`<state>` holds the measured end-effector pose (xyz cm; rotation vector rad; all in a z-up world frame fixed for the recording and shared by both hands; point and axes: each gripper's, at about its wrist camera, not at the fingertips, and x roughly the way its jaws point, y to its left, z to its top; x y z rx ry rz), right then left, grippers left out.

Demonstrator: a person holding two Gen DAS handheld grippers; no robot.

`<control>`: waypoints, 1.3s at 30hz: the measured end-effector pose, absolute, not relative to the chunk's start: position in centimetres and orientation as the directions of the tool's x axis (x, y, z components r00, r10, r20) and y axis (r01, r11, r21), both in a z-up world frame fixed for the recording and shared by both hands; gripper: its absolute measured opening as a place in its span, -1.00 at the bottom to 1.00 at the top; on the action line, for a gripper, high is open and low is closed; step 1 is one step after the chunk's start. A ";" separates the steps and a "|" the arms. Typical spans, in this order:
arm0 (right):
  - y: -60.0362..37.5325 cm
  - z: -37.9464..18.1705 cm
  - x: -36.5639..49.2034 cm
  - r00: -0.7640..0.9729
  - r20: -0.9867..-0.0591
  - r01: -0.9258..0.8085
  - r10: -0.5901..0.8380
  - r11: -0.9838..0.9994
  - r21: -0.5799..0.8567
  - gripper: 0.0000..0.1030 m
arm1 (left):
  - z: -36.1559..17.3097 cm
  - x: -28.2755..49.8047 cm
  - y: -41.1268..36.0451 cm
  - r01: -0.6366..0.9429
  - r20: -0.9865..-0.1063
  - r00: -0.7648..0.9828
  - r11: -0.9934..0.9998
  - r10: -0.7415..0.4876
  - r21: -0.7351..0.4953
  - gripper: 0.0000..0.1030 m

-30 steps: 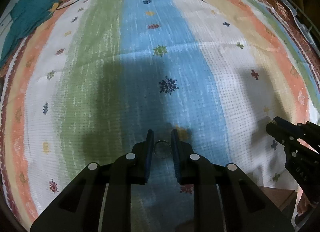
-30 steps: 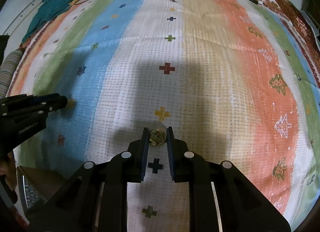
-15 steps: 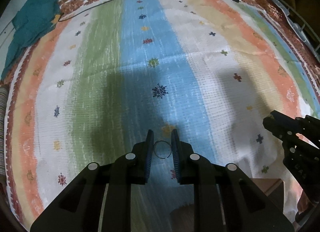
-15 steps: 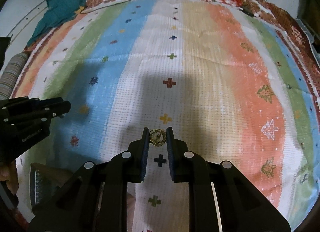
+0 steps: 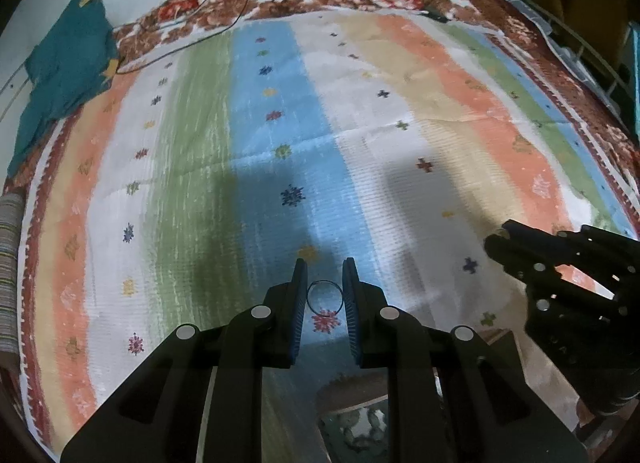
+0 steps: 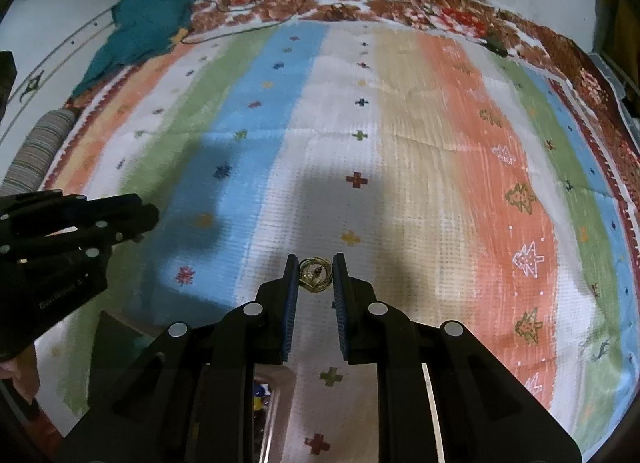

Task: Organize jewelry
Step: 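Lift both rings and carry them over the silver tin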

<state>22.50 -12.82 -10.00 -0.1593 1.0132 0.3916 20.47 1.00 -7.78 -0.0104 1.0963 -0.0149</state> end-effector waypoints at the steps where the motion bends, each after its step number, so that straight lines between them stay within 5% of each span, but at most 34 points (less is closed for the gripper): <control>1: -12.9 -9.7 22.2 0.471 -0.845 -0.393 0.252 0.918 0.054 -0.65 | -7.4 20.2 0.8 0.010 -0.886 0.464 1.000 -0.021 -0.019 -0.66; 39: -12.9 -5.4 15.6 0.506 -0.772 -0.488 0.385 0.866 0.112 -0.65 | -0.9 12.3 -0.9 0.062 -0.798 0.596 0.996 -0.090 -0.065 -0.66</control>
